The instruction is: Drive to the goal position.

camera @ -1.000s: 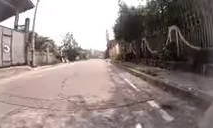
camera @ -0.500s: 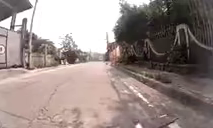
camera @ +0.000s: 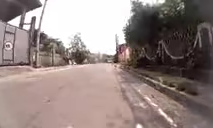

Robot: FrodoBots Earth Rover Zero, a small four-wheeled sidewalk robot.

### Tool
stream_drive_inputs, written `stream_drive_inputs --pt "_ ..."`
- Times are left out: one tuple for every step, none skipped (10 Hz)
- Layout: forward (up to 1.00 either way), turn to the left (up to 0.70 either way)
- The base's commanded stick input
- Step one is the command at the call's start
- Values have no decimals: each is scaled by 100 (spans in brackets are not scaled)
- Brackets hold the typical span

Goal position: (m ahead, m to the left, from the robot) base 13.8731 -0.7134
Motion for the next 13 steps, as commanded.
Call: stream_drive_inputs --pt "100 0" --pt "100 0" --pt "100 0" --pt "100 0" --pt "100 0" --pt "100 0" --pt "100 0" --pt "100 0" --pt "100 0" --pt "100 0" --pt "100 0" --pt "100 0" --pt "100 0"
